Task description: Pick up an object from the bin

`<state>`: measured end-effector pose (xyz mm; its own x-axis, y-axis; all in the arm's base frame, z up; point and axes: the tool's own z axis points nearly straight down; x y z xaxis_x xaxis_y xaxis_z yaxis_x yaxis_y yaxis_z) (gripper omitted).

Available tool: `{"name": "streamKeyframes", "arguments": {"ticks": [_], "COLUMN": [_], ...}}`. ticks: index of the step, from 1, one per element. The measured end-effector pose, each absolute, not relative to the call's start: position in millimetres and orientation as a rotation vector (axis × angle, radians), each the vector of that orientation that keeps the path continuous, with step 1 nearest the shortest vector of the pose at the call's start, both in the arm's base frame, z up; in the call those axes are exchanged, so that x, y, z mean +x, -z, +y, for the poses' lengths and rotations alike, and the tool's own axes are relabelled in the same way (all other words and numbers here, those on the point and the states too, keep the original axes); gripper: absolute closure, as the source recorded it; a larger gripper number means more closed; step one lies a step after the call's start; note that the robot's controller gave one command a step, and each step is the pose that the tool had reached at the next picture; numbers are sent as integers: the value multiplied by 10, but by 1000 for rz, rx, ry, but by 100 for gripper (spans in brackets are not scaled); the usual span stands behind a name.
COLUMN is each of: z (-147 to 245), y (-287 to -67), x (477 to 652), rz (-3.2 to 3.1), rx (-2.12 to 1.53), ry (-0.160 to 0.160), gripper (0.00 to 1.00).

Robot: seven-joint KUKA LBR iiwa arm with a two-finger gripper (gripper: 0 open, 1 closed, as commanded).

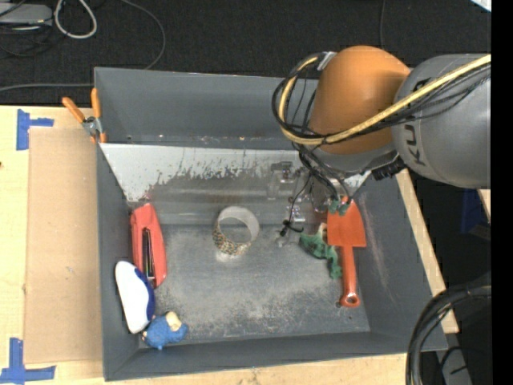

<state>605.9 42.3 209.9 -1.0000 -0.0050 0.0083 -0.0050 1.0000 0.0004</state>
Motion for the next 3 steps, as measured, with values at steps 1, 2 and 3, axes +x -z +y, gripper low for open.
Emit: {"name": "streamKeyframes", "arguments": {"ticks": [1, 2, 3], "z": [420, 632, 757], "y": [-2138, -770, -1602], "x": [6076, 6284, 6159], "rz": [-3141, -3158, -3149], "rx": [5, -18, -170], "ry": [1, 1, 3], "gripper": [0, 0, 0]}}
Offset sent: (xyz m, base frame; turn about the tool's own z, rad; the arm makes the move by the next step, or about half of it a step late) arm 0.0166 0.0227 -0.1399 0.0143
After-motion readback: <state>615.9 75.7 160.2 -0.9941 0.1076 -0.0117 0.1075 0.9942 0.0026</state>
